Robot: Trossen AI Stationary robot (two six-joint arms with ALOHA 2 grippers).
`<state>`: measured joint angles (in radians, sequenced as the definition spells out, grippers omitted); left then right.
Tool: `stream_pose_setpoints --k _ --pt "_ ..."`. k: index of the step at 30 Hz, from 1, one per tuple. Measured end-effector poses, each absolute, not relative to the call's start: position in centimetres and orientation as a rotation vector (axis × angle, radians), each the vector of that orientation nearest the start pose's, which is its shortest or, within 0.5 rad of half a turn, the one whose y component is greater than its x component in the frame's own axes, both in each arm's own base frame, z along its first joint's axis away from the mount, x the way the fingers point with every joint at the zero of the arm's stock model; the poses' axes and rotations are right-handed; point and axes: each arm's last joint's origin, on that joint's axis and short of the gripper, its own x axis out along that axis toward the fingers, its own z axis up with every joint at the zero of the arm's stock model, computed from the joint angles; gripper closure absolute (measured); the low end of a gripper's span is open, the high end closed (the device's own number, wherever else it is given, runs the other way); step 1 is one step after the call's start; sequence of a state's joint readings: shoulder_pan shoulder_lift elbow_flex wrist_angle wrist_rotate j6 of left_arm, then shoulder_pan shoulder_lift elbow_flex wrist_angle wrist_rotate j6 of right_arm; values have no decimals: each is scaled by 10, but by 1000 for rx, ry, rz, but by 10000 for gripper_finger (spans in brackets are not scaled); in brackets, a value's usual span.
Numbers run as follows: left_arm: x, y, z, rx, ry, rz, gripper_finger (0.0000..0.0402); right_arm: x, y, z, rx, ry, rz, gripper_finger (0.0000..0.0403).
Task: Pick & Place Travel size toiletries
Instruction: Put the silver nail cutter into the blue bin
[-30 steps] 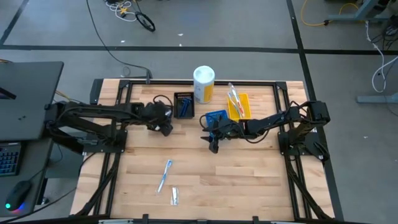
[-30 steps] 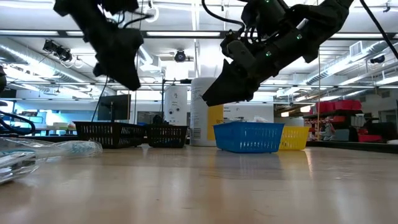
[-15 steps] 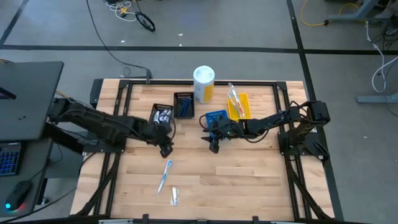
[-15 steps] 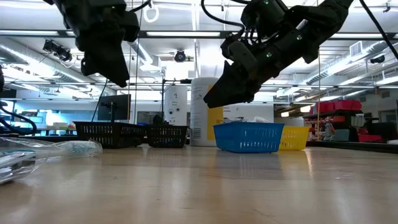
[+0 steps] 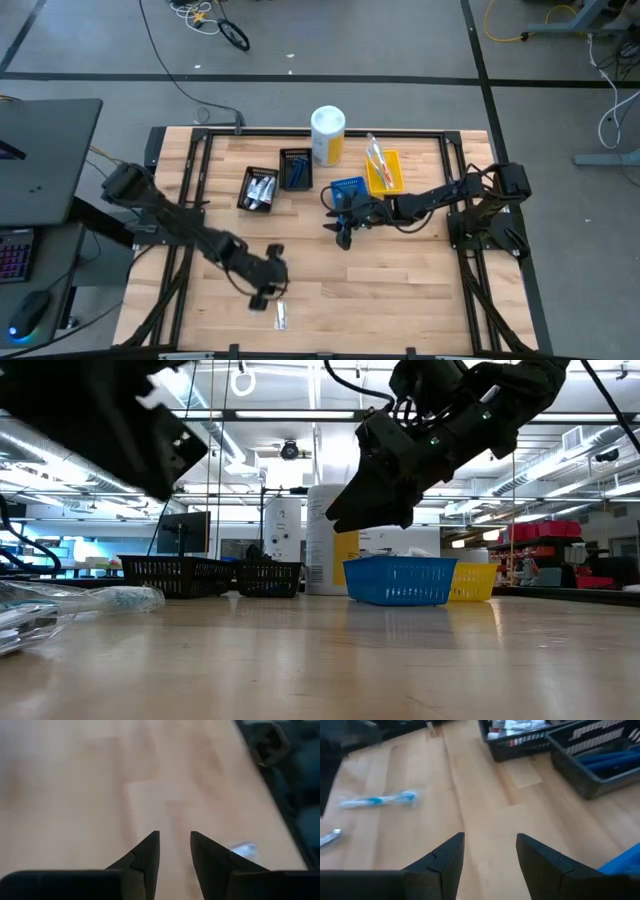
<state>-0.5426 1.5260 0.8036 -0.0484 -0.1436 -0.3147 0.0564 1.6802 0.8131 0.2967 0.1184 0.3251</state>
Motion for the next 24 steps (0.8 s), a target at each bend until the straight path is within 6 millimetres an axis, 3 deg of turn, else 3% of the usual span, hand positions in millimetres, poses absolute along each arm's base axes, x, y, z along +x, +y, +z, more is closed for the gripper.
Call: stream_pose_setpoints --k 4,9,18,24 --pt "257 -175 166 -32 800 -338 276 333 31 166 265 554 -110 215" --pt "247 -189 148 82 875 -408 260 330 55 166 244 563 -39 215" --pt "246 -192 147 290 812 -472 183 323 93 169 207 536 38 215" --pt "247 -196 131 441 824 -556 159 320 103 170 186 518 25 215"
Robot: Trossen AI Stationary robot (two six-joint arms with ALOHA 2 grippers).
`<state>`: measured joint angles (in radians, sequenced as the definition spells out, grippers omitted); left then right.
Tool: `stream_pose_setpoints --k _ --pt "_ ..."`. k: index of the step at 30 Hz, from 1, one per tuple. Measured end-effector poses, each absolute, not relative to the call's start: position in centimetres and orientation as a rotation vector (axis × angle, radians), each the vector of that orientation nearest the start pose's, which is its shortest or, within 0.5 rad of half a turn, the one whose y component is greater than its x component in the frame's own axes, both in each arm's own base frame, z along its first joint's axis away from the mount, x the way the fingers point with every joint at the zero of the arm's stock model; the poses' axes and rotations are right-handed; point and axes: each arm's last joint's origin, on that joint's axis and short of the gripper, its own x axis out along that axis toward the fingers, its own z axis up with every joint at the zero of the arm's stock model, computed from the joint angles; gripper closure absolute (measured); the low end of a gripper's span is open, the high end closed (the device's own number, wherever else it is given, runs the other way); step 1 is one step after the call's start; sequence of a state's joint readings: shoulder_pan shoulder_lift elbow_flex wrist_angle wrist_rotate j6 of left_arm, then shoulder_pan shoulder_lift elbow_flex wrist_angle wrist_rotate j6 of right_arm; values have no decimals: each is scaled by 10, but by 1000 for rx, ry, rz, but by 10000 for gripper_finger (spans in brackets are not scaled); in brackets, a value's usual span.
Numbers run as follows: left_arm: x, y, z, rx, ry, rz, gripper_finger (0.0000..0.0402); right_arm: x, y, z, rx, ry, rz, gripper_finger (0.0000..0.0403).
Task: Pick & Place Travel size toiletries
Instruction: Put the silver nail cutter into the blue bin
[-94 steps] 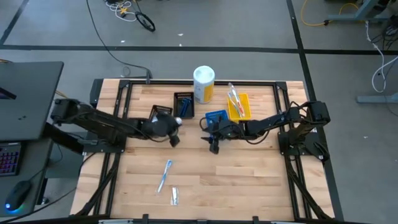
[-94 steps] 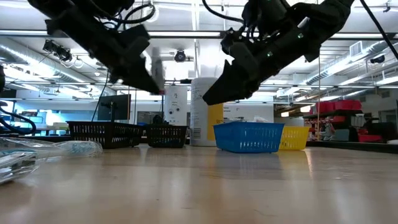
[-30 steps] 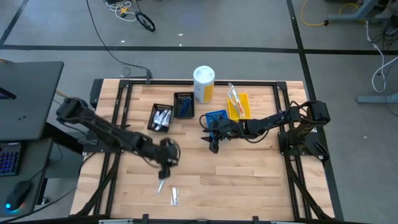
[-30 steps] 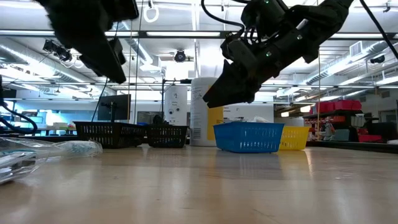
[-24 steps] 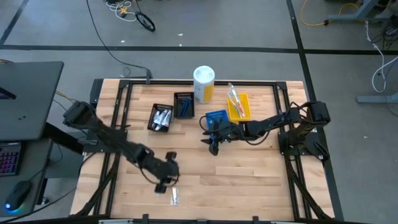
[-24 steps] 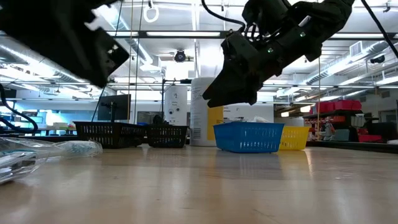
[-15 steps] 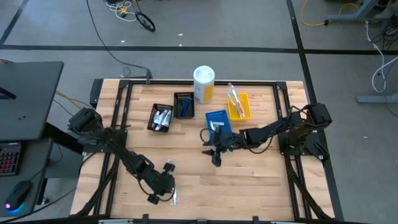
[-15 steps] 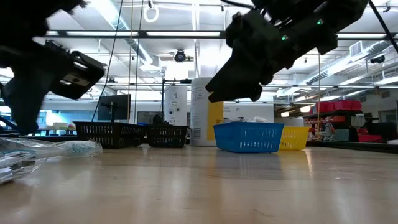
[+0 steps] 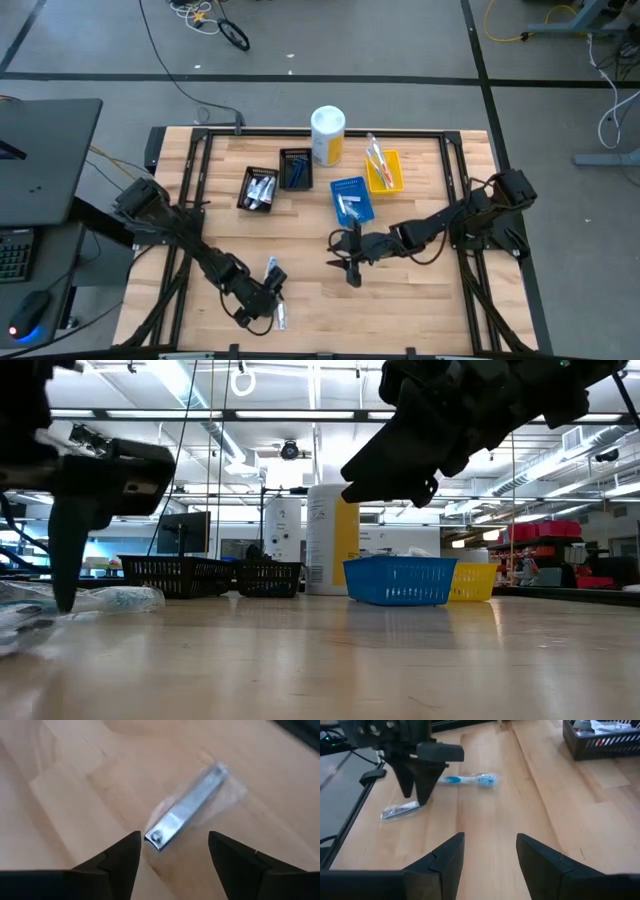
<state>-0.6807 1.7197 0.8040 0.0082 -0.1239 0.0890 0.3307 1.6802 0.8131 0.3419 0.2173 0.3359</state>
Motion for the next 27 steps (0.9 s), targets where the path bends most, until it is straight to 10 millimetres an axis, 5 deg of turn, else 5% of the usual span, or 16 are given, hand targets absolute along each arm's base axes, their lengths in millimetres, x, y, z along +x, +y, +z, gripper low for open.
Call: stream_pose_setpoints --k 15,27 --pt "255 -189 123 568 808 -617 182 319 105 171 172 499 -15 215" --pt "254 -189 122 585 810 -625 281 319 105 171 198 500 -20 215"
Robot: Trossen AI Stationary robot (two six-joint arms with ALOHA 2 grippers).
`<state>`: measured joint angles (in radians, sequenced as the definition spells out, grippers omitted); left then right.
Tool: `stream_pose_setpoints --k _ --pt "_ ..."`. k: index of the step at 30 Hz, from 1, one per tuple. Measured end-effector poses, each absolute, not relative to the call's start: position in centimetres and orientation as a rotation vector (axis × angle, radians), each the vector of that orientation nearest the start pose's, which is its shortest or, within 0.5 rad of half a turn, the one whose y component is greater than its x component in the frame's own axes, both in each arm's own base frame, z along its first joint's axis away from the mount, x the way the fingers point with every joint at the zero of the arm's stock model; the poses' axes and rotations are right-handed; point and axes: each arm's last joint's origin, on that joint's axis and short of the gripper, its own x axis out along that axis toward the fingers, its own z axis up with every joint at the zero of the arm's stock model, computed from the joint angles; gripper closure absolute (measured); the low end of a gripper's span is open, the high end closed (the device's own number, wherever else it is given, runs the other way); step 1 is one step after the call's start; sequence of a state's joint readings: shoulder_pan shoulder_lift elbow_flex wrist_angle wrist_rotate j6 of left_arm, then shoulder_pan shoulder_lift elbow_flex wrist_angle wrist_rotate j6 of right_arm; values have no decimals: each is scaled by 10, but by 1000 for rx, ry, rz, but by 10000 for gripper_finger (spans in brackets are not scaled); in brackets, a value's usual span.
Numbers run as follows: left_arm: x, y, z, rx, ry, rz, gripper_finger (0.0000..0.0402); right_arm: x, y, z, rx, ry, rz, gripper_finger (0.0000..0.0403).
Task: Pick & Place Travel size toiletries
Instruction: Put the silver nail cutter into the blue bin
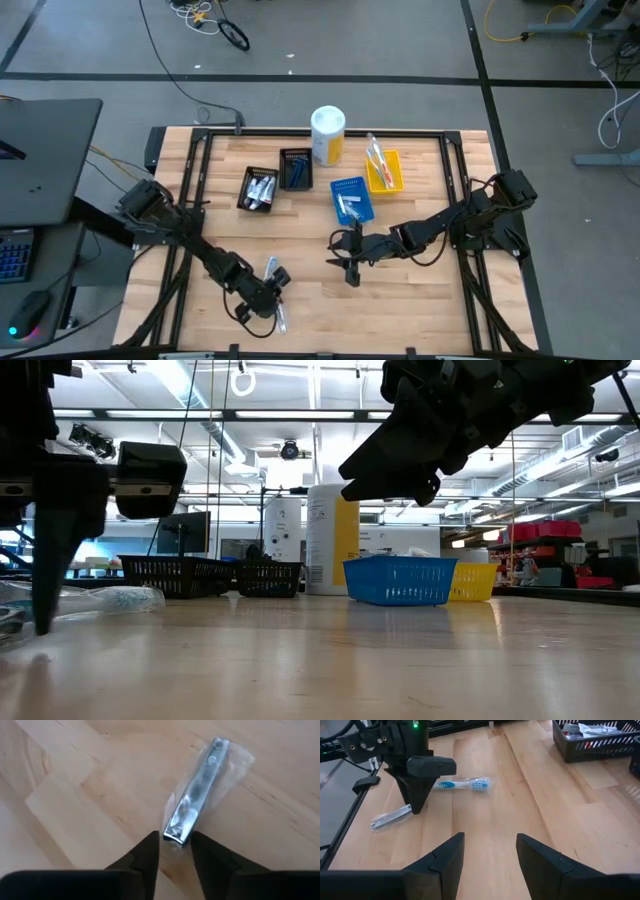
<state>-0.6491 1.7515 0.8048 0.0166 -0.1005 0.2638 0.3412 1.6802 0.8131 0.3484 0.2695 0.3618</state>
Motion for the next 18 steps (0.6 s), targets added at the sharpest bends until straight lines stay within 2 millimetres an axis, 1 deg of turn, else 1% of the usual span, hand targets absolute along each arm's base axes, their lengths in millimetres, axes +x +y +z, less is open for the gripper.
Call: stream_pose_setpoints --k 4,7,10,14,18 --pt "254 -189 122 549 823 -607 320 319 105 171 198 500 -20 215" --pt "254 -189 122 506 839 -557 335 319 105 171 199 500 -20 215" --pt "255 -187 121 496 845 -484 337 319 105 171 199 500 -19 215" --pt "256 -184 121 529 837 -393 328 319 105 171 199 500 -20 215" --pt "257 -179 121 533 825 -245 326 319 105 171 199 500 -19 215"
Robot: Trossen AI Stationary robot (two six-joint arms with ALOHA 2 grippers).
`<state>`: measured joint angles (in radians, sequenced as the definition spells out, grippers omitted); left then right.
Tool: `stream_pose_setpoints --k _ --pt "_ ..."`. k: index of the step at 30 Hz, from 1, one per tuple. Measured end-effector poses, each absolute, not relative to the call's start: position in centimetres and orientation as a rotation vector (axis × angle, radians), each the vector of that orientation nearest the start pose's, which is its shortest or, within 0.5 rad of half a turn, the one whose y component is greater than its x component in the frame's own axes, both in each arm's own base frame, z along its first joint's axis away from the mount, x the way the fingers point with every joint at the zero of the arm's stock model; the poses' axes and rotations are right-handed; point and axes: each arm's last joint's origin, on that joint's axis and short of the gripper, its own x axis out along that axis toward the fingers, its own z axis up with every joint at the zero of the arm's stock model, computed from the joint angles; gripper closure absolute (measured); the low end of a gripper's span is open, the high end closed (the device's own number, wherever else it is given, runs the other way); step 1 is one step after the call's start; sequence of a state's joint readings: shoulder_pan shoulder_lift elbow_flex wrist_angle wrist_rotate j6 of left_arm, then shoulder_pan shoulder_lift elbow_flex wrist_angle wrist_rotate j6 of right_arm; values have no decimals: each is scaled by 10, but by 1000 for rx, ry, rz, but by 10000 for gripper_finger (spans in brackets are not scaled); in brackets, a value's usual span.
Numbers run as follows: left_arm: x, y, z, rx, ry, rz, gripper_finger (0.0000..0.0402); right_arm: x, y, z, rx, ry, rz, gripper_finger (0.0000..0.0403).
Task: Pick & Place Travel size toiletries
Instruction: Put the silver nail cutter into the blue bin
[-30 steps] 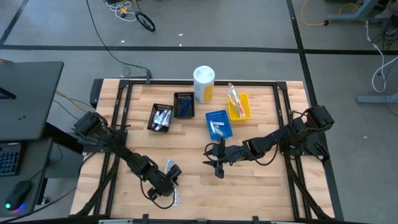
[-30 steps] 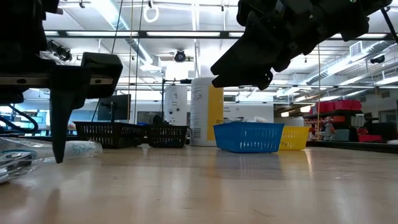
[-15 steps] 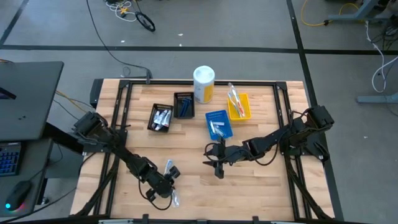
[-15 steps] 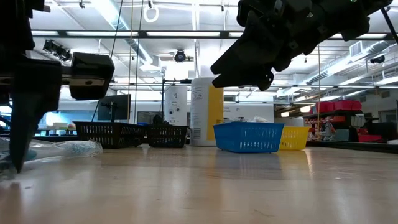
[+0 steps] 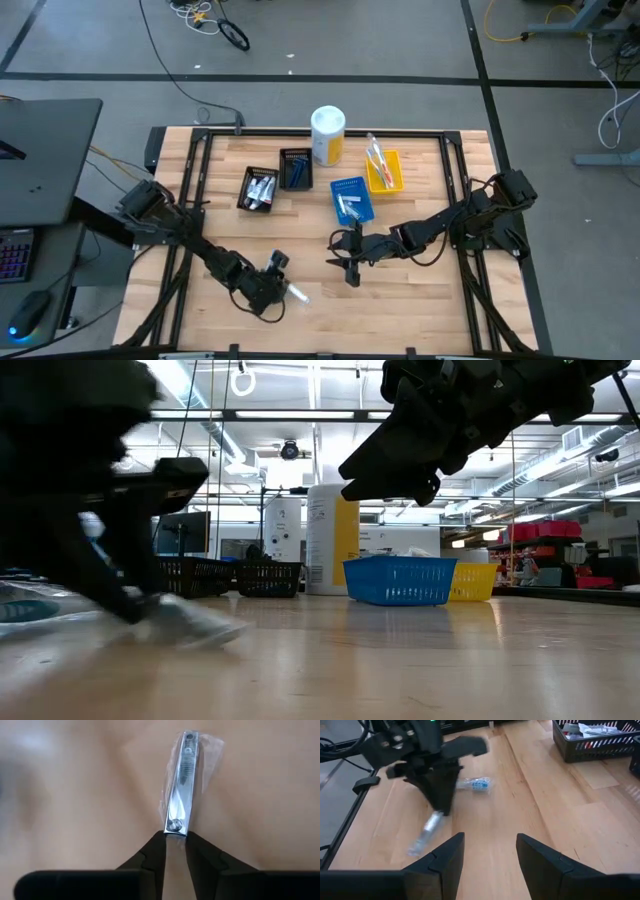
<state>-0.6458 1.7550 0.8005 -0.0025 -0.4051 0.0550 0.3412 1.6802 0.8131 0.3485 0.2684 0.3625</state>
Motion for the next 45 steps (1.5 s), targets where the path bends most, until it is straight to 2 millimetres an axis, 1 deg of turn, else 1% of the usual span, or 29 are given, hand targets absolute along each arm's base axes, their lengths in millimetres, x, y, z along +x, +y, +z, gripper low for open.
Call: stream_pose_setpoints --k 4,8,12,15,20,27,35,39,45 --pt "260 -175 122 482 809 -125 335 319 105 170 192 508 -18 215" --pt "265 -168 122 365 802 -30 338 317 109 168 110 526 18 215" --pt "270 -162 124 287 781 46 334 316 112 168 95 529 32 215" --pt "273 -158 125 273 762 83 334 315 114 168 95 533 38 215" --pt "279 -155 128 252 718 108 339 313 120 168 90 534 54 215" --pt "283 -158 133 216 659 98 335 310 125 167 52 548 76 215" --pt "285 -159 136 232 624 87 337 309 125 166 32 553 80 215" --pt "286 -160 138 212 603 89 335 309 125 166 26 552 81 215" --pt "292 -162 145 178 527 77 334 309 125 166 26 552 81 215"
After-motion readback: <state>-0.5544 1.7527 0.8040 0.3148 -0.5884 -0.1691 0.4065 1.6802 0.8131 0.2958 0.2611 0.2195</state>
